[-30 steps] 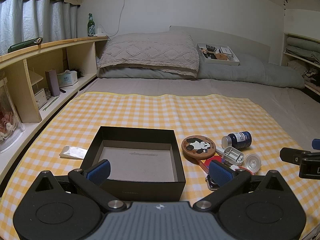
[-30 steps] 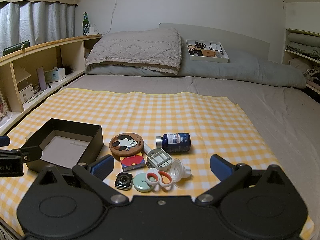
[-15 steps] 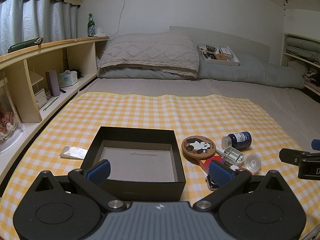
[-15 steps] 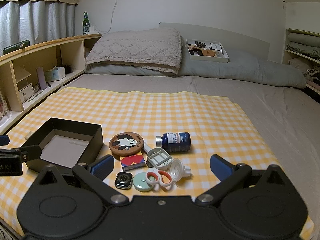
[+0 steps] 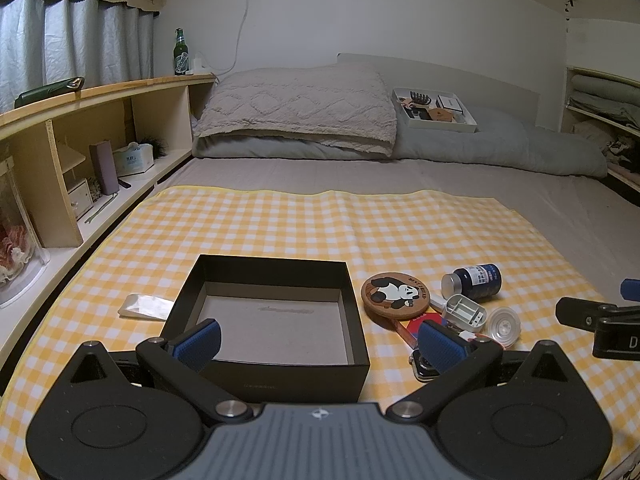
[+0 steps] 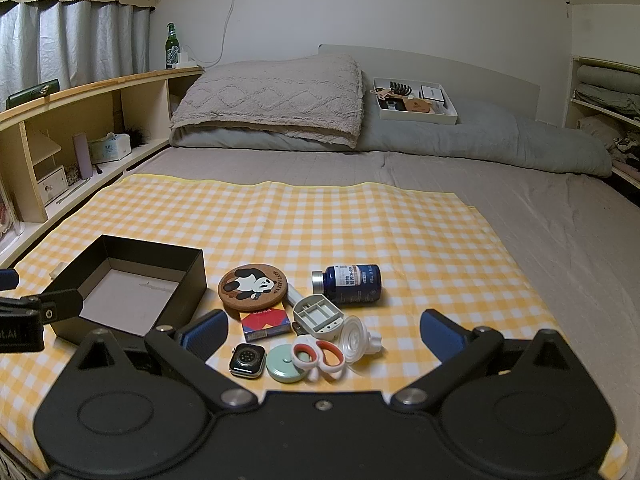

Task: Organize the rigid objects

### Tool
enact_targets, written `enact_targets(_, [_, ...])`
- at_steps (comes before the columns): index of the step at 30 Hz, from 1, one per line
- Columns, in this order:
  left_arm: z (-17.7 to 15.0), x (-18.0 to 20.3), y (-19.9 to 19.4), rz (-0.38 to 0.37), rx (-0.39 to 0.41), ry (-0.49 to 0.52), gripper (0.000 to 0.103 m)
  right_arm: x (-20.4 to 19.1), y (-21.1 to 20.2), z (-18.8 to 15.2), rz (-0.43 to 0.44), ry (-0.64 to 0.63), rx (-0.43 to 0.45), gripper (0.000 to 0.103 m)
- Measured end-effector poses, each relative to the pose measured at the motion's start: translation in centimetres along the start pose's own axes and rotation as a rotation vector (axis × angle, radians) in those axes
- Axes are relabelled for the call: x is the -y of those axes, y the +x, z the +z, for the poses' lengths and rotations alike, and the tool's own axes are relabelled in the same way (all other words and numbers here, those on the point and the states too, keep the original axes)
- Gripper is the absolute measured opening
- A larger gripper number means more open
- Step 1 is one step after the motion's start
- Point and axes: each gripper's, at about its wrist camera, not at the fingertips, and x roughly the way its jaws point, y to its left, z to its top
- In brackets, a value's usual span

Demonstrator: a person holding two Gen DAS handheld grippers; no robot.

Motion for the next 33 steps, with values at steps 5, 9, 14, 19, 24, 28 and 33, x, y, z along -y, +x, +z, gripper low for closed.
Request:
enact_targets(5, [0.0,0.0,0.0,0.0,0.0,0.0,0.103,0.0,0.0,0.0,0.0,0.0,0.0,0.103])
enact_targets(9, [0.0,0.0,0.0,0.0,0.001,0.001,0.103,0.0,0.0,0.0,0.0,0.0,0.0,0.103])
enact_targets(14, [0.0,0.0,0.0,0.0,0.001,0.001,0.103,0.0,-0.1,0.0,0.0,0.0,0.0,0.103])
enact_targets(19, [0.0,0.0,0.0,0.002,0.002,0.003,0.103,0.1,-0.1,0.1,0.0,-0.001,0.0,0.103])
enact_targets(24, [0.6,0.1,-0.4,0.004,0.004,0.003,0.103,0.0,-0.1,0.1,0.0,-0.001,-0.001,0.103])
enact_targets(28, [0.9,0.0,-0.3,0.005,0.008,0.004,0.103,0.0,-0.2,0.1,-0.001,0.0,0.0,0.103])
enact_targets(33, [1.0,0.2,-0.5,0.008,0.024,0.007,0.103,0.1,-0.2,0.1,-0.001,0.007,0.002,0.103])
